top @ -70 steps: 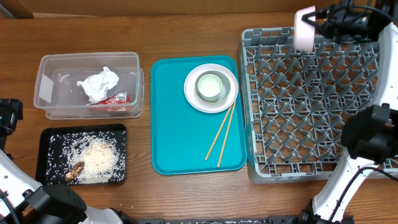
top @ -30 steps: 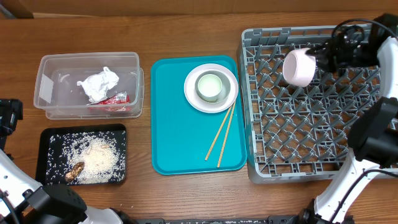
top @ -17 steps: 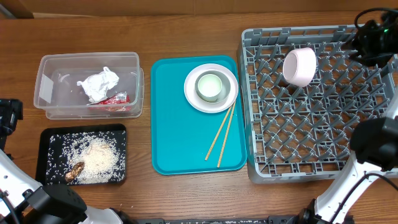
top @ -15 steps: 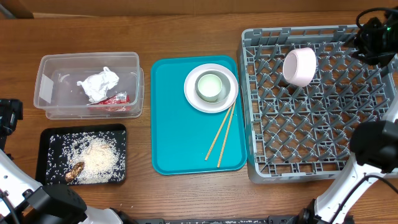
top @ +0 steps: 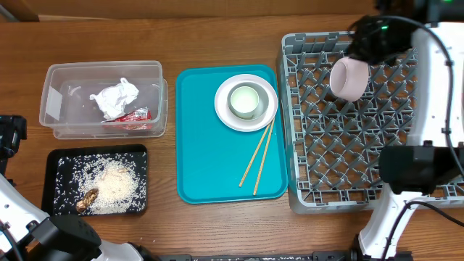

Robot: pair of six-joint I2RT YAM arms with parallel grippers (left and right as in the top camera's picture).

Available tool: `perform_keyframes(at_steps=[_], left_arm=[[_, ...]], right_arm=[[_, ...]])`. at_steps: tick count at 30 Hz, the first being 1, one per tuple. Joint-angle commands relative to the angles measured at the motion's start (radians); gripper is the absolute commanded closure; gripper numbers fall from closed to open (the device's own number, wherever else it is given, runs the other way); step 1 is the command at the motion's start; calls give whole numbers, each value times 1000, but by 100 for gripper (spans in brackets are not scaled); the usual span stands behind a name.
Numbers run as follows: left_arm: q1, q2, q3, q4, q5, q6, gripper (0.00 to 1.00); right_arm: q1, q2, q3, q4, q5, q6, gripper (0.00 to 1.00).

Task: Sort waste into correct bins and load items into the dishwasher
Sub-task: 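Lower the pink bowl upside down into the rack and release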

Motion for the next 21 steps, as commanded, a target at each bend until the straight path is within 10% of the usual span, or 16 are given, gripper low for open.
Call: perform_keyframes(at_steps=[1, 21], left_arm=[[5, -8, 13, -2, -13, -21, 0], [5, -8, 13, -2, -13, -21, 0]], right_arm=[[7, -21, -81, 4, 69, 13, 87], [-60, -21, -249, 133, 190, 79, 81]])
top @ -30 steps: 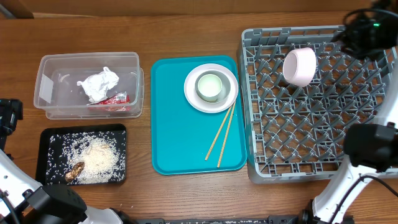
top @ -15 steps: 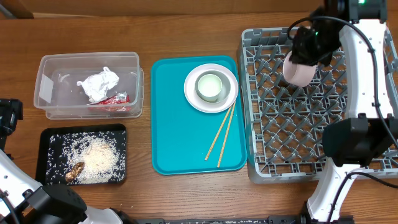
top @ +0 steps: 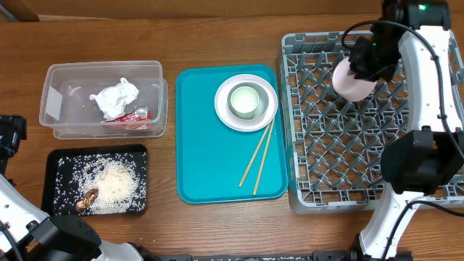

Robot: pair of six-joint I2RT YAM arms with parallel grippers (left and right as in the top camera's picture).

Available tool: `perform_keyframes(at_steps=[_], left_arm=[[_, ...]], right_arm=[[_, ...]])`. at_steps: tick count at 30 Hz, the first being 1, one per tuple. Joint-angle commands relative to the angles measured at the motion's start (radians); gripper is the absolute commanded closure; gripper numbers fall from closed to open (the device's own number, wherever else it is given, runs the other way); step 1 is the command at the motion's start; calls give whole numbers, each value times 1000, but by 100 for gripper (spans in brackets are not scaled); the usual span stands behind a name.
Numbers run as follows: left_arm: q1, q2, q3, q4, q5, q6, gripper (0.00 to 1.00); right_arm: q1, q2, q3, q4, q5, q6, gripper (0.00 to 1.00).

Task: Sort waste into correct bins and load items into the dishwasher
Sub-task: 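Lower the pink bowl upside down into the rack and release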

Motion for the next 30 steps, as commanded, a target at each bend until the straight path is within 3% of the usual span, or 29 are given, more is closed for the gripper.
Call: perform_keyframes(at_steps=[1, 8, 16, 19, 22, 26, 27, 30], left_arm=[[5, -8, 13, -3, -13, -21, 0], [5, -8, 13, -2, -13, -21, 0], [5, -8, 13, -2, -13, -21, 0], [5, -8, 13, -2, -13, -21, 0], [5, -8, 13, -2, -13, -21, 0], [5, -8, 13, -2, -13, -21, 0], [5, -8, 13, -2, -13, -21, 0], [5, -8, 13, -2, -13, -21, 0]], right_arm=[[-26, -21, -1, 12, 38, 29, 81], [-76, -24, 37, 4, 70, 46, 87], [-80, -86, 121, -69, 68, 45, 85], [-71, -121, 121, -67, 67, 45, 75], [-70, -127, 121, -61, 68, 45, 40], [-70, -124, 111, -49, 67, 46, 5], [-70, -124, 110, -45, 67, 46, 0], [-67, -124, 105, -38, 9, 45, 0]])
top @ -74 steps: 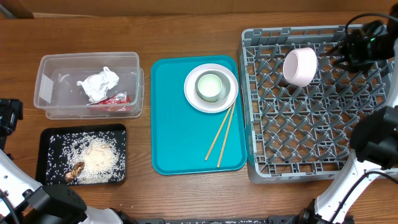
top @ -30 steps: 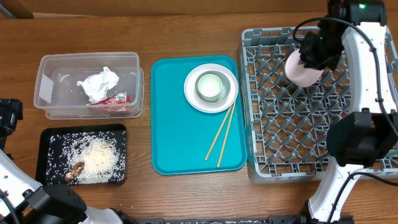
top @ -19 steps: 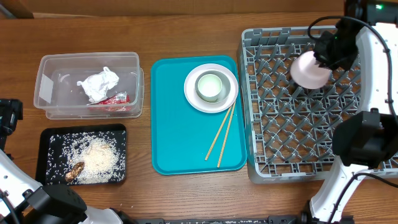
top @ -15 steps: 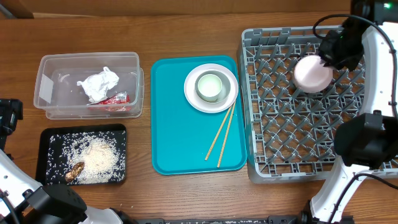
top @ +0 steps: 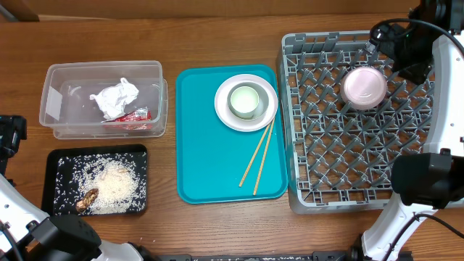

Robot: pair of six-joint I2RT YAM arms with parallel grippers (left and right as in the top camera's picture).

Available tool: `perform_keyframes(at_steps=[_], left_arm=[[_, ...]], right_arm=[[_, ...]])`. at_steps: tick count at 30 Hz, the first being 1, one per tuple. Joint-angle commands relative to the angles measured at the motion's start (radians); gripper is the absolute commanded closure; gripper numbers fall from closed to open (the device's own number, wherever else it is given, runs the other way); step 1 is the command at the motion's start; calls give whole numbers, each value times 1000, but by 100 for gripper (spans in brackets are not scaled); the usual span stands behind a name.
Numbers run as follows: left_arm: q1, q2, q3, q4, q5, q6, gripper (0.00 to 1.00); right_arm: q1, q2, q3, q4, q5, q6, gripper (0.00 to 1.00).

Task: Sort waste into correct bins and load items into the dishwasher
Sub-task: 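Lower the pink bowl upside down into the rack and release, then move the right gripper back over the stacked plates on the teal tray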

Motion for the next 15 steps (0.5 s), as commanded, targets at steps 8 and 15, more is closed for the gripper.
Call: perform_keyframes(at_steps=[8, 15], left_arm=[[5, -8, 13, -3, -13, -21, 0], [5, -8, 13, -3, -13, -21, 0]], right_arm=[[56, -19, 4, -6, -376, -52, 0], [208, -19, 3, -10, -420, -96, 0]])
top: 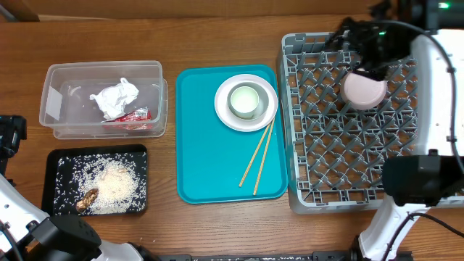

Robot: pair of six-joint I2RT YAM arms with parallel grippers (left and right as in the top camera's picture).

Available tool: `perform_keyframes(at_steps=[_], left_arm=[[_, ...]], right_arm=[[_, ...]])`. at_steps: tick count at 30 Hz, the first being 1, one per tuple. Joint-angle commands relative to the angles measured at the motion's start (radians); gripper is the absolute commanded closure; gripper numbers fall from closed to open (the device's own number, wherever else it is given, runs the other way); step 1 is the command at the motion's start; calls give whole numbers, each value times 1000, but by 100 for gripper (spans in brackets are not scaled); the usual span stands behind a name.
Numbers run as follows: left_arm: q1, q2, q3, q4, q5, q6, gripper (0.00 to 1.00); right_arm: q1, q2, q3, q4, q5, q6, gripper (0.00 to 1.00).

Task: Sort waste into correct bins and load items into the dishwasher
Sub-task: 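Move the right gripper back over the stacked plates on the teal tray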

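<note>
A pink bowl [365,90] sits upside down on the pegs of the grey dishwasher rack [319,174], in its far part. My right gripper [342,38] hovers over the rack's far edge, just behind and left of the bowl, open and holding nothing. On the teal tray [210,159] a white plate [270,109] carries a pale green cup [244,101], and two wooden chopsticks [258,156] lie beside it. Only dark parts of my left arm [10,136] show at the left edge; its fingers are out of view.
A clear plastic bin [58,109] holds crumpled white paper [114,97] and a red wrapper [133,115]. A black tray [138,203] holds rice and food scraps [109,185]. The right arm's white links [435,94] cross the rack's right side.
My right gripper has moved from right of the bowl to behind and left of it, over the rack's far edge. The bowl stays upside down on the pegs, barely shifted.
My right gripper first held the pink bowl on its side above the rack's far left. Then it had the bowl lower, over the far pegs. Then the bowl lay upside down in the rack with the gripper apart at its right, and now the gripper hangs behind it.
</note>
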Motion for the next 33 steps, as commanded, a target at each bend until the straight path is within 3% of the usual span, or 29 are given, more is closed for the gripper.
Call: perform_keyframes(at_steps=[1, 24, 29, 33], left_arm=[[5, -8, 13, -2, -13, -21, 0], [5, -8, 13, -2, -13, -21, 0], [5, -8, 13, -2, -13, -21, 0], [5, -8, 13, -2, -13, -21, 0]], right_arm=[[90, -19, 4, 3, -43, -29, 0], [604, -14, -8, 144, 72, -16, 0], [673, -11, -8, 165, 202, -10, 0], [700, -6, -8, 158, 399, 137, 0]])
